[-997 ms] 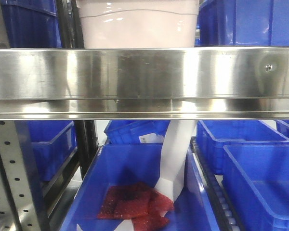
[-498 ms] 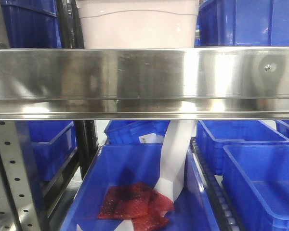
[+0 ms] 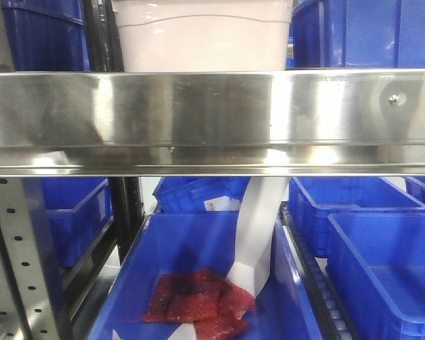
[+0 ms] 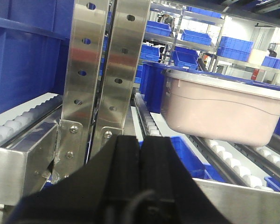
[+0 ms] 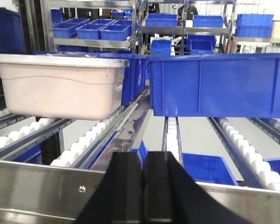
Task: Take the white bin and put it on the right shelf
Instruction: 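Lower the bin onto the upper shelf rollers with both grippers, then open both grippers and withdraw them from the bin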
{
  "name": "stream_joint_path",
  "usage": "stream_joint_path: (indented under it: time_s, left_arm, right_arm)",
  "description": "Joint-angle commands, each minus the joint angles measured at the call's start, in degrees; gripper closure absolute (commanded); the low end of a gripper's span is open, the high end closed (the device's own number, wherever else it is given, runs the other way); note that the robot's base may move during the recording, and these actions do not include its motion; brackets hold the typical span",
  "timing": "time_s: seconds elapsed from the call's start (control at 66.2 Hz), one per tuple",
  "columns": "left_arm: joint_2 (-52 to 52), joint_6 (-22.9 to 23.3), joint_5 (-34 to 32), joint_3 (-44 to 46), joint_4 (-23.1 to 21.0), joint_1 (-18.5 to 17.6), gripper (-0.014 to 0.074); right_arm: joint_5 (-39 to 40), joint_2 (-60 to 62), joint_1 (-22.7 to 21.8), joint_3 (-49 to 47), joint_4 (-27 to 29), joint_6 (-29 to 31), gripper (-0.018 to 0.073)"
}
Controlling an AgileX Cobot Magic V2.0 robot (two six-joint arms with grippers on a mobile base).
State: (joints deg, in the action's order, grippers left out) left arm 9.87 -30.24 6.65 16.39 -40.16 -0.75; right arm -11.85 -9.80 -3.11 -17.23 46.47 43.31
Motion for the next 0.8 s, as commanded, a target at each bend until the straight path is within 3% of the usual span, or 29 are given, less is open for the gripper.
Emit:
stream_joint_path:
  time_s: [0.0,0.71,0.785]
  left_arm:
    - [0.47,-0.46,-3.87,1.49,-0.5,-0.45,0.0715]
    - [0.47,-0.46,-3.87,1.49,-0.5,-0.45,0.0715]
    - [0.47,-0.46,-3.87,1.49,-0.5,-0.45,0.0715]
  right_arm:
    - [3.16,-0.47,-0.09,-1.62,0.94,0.85,0.0504]
    - [4.86,-0.47,-0.09,-1.15,0.94,0.85,0.0504]
    - [5.14,-0.47,-0.09,0.08,-0.96,0.72,0.0504]
